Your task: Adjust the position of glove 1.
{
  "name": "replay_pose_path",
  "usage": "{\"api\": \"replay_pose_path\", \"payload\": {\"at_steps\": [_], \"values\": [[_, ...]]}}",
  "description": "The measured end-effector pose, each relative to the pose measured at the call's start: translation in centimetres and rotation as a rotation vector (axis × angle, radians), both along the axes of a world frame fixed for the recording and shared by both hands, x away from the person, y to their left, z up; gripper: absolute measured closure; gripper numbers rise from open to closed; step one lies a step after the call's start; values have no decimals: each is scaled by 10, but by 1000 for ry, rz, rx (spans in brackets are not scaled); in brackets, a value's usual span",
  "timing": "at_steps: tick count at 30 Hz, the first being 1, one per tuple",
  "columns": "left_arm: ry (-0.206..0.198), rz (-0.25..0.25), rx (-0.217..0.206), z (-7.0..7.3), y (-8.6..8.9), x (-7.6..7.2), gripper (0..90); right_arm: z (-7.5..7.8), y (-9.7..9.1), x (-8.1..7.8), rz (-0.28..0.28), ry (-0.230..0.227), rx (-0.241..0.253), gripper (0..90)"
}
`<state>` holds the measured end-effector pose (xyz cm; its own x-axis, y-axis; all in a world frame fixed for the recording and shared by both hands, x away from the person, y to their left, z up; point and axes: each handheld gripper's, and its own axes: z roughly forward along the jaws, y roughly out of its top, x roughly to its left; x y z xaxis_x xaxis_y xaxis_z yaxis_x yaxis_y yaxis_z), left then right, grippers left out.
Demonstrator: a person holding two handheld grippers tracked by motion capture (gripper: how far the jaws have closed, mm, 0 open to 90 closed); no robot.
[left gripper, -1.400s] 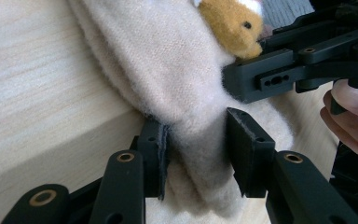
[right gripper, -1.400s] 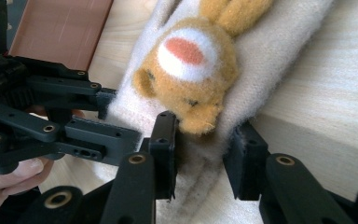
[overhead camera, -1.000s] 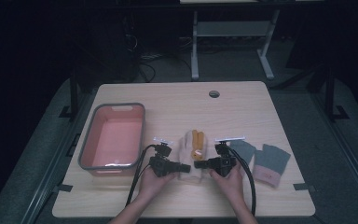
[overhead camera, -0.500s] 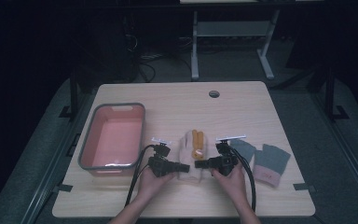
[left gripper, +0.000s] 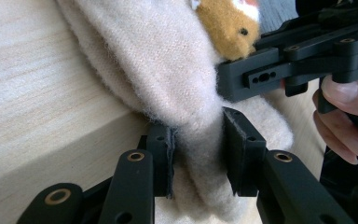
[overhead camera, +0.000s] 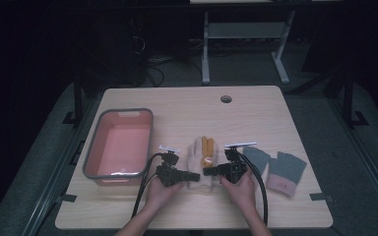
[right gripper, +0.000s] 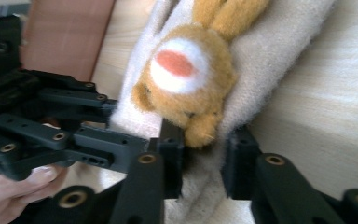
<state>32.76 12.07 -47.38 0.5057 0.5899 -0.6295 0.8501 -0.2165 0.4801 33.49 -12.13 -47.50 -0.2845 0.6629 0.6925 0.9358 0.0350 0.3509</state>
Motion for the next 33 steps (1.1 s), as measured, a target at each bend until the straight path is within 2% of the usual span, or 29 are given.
{"api": "replay_pose_path", "payload": {"at_steps": [4, 9, 12, 19, 26, 33], "values": [[10, 11, -24, -1, 2, 0, 676, 5, -1, 0, 19, -22, 5, 790], [23, 18, -47, 3, 3, 0, 679, 9, -2, 0, 35, -30, 12, 791], [5, 11, -51, 9, 3, -2, 680, 17, -4, -2, 42, -39, 26, 792], [-17, -1, -52, 20, 4, -2, 679, 27, -4, -2, 59, -62, 17, 792], [-48, -2, -70, 41, 11, 2, 680, 52, 2, 2, 71, -91, 19, 796], [-74, 0, -85, 55, 18, 5, 680, 70, 7, 8, 82, -115, 23, 797]]}}
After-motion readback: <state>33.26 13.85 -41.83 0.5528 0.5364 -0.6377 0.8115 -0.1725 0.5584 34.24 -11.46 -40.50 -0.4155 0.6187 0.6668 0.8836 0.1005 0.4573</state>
